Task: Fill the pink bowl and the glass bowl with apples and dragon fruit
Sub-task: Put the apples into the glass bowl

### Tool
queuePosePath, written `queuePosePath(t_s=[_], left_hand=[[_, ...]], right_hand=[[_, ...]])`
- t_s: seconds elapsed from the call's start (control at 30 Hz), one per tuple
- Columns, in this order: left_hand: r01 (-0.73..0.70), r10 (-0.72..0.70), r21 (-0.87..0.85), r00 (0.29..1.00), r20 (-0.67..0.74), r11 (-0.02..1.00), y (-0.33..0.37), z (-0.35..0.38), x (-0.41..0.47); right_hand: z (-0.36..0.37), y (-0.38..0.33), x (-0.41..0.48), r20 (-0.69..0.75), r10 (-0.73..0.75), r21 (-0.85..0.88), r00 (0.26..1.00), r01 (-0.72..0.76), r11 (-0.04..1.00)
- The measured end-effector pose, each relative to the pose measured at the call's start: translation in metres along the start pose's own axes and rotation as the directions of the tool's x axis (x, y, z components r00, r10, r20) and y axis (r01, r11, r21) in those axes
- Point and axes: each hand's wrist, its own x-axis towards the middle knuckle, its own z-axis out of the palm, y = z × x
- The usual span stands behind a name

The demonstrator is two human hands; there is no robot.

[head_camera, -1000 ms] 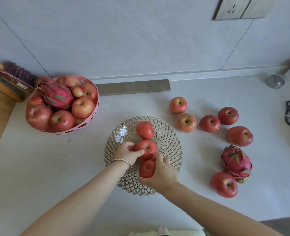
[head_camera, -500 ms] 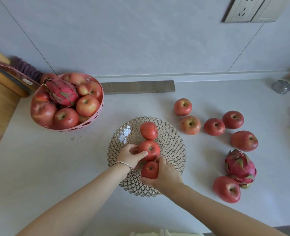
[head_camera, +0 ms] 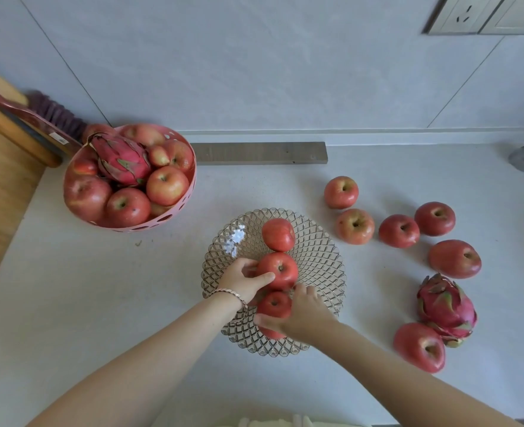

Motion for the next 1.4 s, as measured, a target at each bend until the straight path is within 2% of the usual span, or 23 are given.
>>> queuePosePath(t_s=[0.1,0.23,0.37,0.47,0.5,0.57,0.67,0.73,0.9,1.07,1.3,1.33,1.37,1.4], left_hand=[[0.049,-0.048,-0.021,0.998,0.039,0.999,0.003,-0.002,0.000],[0.067,-0.066,-0.030,0.997,0.039,0.997,0.004,-0.003,-0.001],[0.078,-0.077,-0.043,0.997,0.032,0.996,0.003,-0.002,-0.002],[0.085,-0.084,-0.046,0.996,0.032,0.995,0.004,-0.003,-0.002],[0.088,-0.086,-0.050,0.996,0.035,0.995,0.004,-0.002,-0.002],[0.090,-0.088,-0.056,0.996,0.031,0.994,0.004,-0.003,-0.002],[0.081,-0.079,-0.063,0.996,0.029,0.995,0.005,-0.003,-0.003],[0.077,-0.075,-0.063,0.997,0.028,0.995,0.006,-0.004,-0.004],[0.090,-0.088,-0.058,0.996,0.034,0.994,0.009,-0.004,-0.005],[0.079,-0.077,-0.055,0.996,0.036,0.995,0.010,-0.002,-0.004],[0.071,-0.070,-0.031,0.997,0.021,0.997,0.008,0.001,-0.004],[0.063,-0.063,-0.020,0.998,0.020,0.998,0.008,0.001,-0.003],[0.050,-0.050,0.000,0.999,0.018,0.999,0.008,0.001,-0.003],[0.026,-0.026,0.034,1.000,0.010,0.999,0.009,0.001,-0.003]], right_hand=[[-0.029,-0.002,0.008,-0.146,0.019,0.119,0.989,-0.002,0.993],[-0.069,-0.007,0.043,-0.274,0.047,0.403,0.961,0.070,0.913],[-0.078,-0.021,0.072,-0.197,0.002,0.480,0.980,0.095,0.872],[-0.076,-0.031,0.081,-0.045,0.021,0.647,0.999,0.013,0.762],[-0.075,-0.032,0.082,-0.043,0.025,0.676,0.999,0.011,0.737],[-0.070,-0.033,0.085,-0.135,-0.005,0.613,0.991,0.087,0.786],[-0.061,-0.035,0.081,-0.313,-0.147,0.316,0.938,0.249,0.916],[-0.054,-0.033,0.082,-0.348,-0.253,0.194,0.903,0.333,0.923],[-0.057,-0.029,0.091,-0.299,-0.322,0.194,0.898,0.388,0.901],[-0.065,-0.029,0.093,-0.244,-0.468,0.046,0.850,0.492,0.870],[-0.061,-0.027,0.091,-0.144,-0.487,-0.008,0.862,0.491,0.871],[-0.061,-0.023,0.089,-0.185,-0.473,0.017,0.862,0.484,0.875],[-0.063,-0.018,0.087,-0.299,-0.448,0.066,0.843,0.487,0.871],[-0.067,-0.011,0.085,-0.465,-0.397,0.106,0.791,0.495,0.862]])
